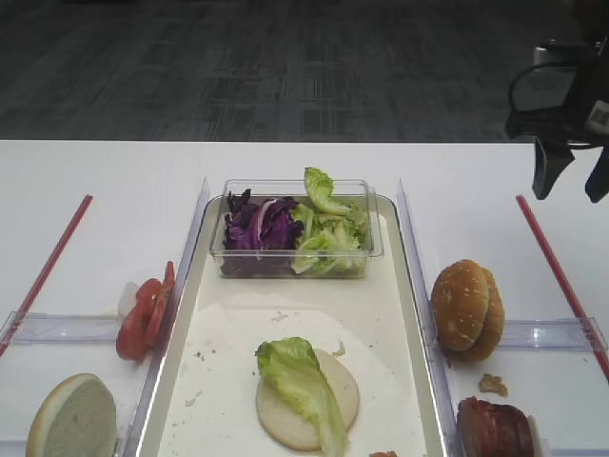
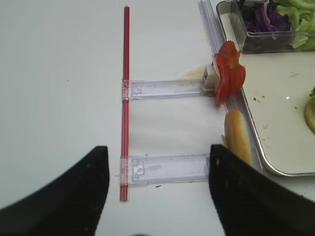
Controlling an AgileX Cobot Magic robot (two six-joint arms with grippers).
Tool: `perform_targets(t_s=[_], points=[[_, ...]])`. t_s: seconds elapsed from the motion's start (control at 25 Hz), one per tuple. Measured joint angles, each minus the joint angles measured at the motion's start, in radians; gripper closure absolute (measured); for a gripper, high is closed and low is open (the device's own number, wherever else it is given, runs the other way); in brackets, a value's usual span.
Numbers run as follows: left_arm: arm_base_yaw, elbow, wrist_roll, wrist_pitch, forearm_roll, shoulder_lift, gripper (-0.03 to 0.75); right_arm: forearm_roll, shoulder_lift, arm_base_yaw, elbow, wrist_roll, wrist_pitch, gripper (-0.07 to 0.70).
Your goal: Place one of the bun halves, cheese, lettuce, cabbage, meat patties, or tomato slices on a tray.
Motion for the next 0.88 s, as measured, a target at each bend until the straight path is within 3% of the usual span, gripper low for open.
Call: perform_targets(t_s=[0.36,0.88], points=[[0.000,0.000,0.000,0.000,0.000,0.000,0.294,0.020,-0.071,-0.002,0.041,-0.008,0.000,0.192],[0.000,0.000,0.000,0.000,0.000,0.000,0.294,0.020,-0.328,-0.002,0.317,-0.024,0.000,0.193]])
